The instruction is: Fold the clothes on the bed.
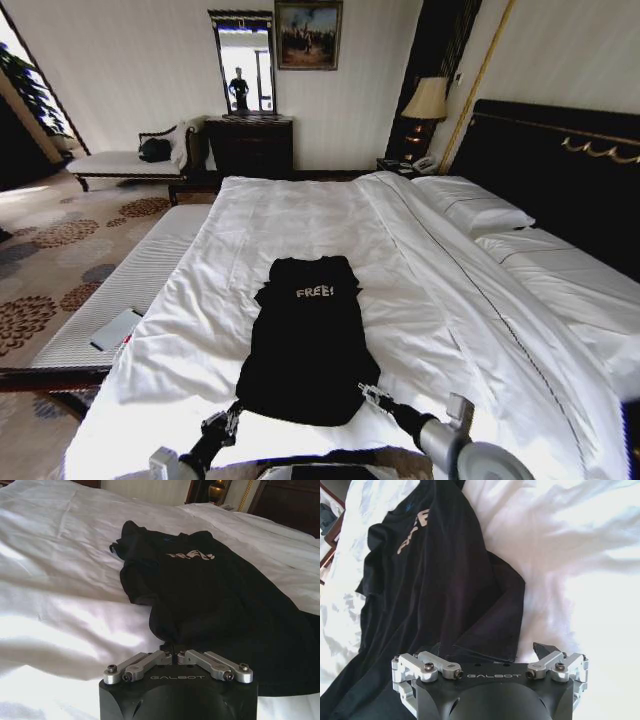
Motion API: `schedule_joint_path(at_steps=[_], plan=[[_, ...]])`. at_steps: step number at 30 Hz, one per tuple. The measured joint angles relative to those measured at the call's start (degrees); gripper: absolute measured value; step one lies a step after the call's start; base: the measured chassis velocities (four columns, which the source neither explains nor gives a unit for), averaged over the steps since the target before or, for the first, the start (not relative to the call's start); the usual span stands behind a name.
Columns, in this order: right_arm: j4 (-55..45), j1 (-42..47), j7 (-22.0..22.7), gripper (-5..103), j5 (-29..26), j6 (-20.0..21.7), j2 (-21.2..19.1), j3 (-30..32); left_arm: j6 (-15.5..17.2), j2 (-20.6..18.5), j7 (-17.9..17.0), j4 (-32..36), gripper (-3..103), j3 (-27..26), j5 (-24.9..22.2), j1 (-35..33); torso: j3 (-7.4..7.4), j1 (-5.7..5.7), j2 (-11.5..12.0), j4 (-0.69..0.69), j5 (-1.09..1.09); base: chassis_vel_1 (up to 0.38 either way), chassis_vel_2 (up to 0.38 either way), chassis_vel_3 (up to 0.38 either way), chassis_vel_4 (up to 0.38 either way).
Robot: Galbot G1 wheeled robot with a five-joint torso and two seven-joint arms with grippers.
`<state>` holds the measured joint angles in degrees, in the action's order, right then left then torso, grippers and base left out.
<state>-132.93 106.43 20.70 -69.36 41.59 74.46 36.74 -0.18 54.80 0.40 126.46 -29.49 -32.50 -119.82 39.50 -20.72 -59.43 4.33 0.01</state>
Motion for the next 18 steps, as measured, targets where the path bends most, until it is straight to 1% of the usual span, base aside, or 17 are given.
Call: schedule_joint_path(at_steps=[6, 13, 14, 16, 17, 18], plan=[[2.1, -1.5, -0.3, 100, -0.1, -0.1, 1.5, -0.2, 0.3, 0.0, 0.0, 0.4, 0, 0.0, 0.1, -0.3, 0.00, 0.00, 0.0, 0.00, 0.00, 0.000, 0.000, 0.000, 0.000], [2.9, -2.6, -0.3, 100, -1.0, -0.1, 1.6, -0.1, 1.0, -0.4, 0.0, 0.7, 0, -0.1, 0.1, 0.0, 0.00, 0.00, 0.0, 0.00, -0.01, 0.000, 0.000, 0.000, 0.000], [3.0, -2.7, -0.3, 102, -1.0, -0.1, 1.6, -0.2, 1.1, -0.4, 0.0, 0.7, 0, -0.1, 0.0, 0.2, 0.00, 0.00, 0.0, 0.01, -0.01, 0.000, 0.000, 0.000, 0.000], [3.3, -3.2, -0.3, 93, -1.0, -0.1, 1.6, -0.6, 1.5, -0.5, 0.0, 0.9, 0, -0.1, -0.1, 0.5, 0.00, 0.00, 0.0, 0.00, -0.01, 0.000, 0.000, 0.000, 0.000], [3.4, -3.4, -0.3, 93, -1.0, -0.1, 1.7, -0.6, 1.5, -0.5, 0.0, 1.0, 0, -0.1, -0.2, 0.5, 0.00, 0.00, 0.0, 0.00, -0.01, 0.000, 0.000, 0.000, 0.000], [3.6, -3.7, -0.2, 88, -1.0, 0.0, 1.6, -0.7, 1.7, -0.5, 0.0, 1.1, 0, -0.1, -0.3, 0.6, 0.00, 0.00, 0.0, 0.00, -0.01, 0.000, 0.000, 0.000, 0.000]])
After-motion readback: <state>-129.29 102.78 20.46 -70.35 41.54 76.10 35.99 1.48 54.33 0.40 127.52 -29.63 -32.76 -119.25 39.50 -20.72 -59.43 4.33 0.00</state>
